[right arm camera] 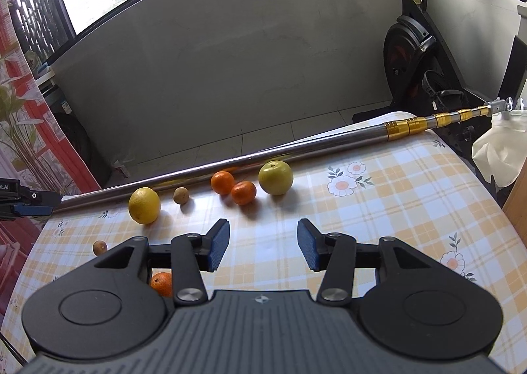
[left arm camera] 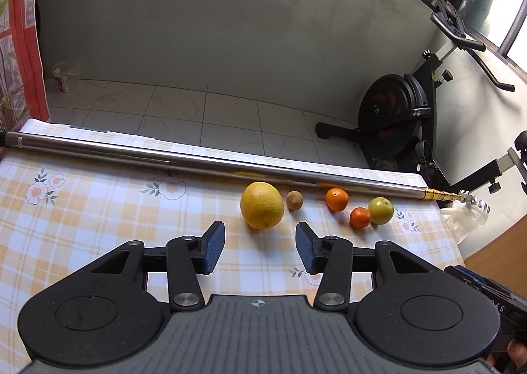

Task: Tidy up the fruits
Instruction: 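Withdraw both open grippers and move them toward the fruits by the pole, then close left gripper on a yellow lemon while right closes on a green-yellow fruit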

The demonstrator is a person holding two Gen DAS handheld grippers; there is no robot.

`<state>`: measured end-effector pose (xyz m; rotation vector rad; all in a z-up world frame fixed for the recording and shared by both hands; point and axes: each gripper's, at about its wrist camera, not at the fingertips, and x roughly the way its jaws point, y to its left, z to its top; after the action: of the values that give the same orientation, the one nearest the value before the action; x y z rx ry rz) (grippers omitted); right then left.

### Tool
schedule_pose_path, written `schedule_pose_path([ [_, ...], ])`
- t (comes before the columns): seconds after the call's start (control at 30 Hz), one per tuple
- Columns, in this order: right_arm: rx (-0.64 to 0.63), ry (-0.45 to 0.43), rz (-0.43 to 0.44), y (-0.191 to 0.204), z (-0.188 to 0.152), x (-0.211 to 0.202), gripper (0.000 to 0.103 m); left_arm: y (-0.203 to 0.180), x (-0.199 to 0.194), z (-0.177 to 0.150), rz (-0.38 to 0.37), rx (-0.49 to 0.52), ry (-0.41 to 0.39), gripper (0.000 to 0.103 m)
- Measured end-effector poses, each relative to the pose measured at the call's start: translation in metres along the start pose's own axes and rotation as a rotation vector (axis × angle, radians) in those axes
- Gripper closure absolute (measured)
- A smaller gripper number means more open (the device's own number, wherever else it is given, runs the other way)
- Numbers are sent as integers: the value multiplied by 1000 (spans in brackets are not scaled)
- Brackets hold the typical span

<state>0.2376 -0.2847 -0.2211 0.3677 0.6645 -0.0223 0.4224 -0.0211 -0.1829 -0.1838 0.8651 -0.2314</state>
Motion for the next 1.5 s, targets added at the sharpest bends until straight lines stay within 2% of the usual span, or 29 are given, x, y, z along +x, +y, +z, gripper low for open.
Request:
schedule_pose_path([
  [0.07, 13, 7, 8, -4, 1, 6, 54, -3, 14, 7, 1, -40, 5, 48],
  [0.17, 25, 16, 11, -11, 3, 16, 54, -5, 38, 17, -11, -115, 27, 47],
  [0.33, 38, 35, 9, -22, 8, 32, 54, -4, 77, 28, 0, -162, 62, 47],
  [0.53, 55, 55, 6, -34, 12, 48, 54, -6, 117, 32, 44, -136, 107, 47],
  [0.8, 70, 85, 2, -45, 10, 64, 54, -12, 151, 30, 88, -46, 116, 47],
  [0.97, 72, 99, 1, -46, 11, 73, 54, -17, 163, 25, 110, 24, 104, 46],
  [1.2, 57, 105, 10, -42, 11, 84, 54, -13, 167, 21, 88, 36, 107, 45],
  [1.5, 14, 50, 14, -36, 25, 105, 54, -15, 137, 5, 57, 134, 76, 46],
])
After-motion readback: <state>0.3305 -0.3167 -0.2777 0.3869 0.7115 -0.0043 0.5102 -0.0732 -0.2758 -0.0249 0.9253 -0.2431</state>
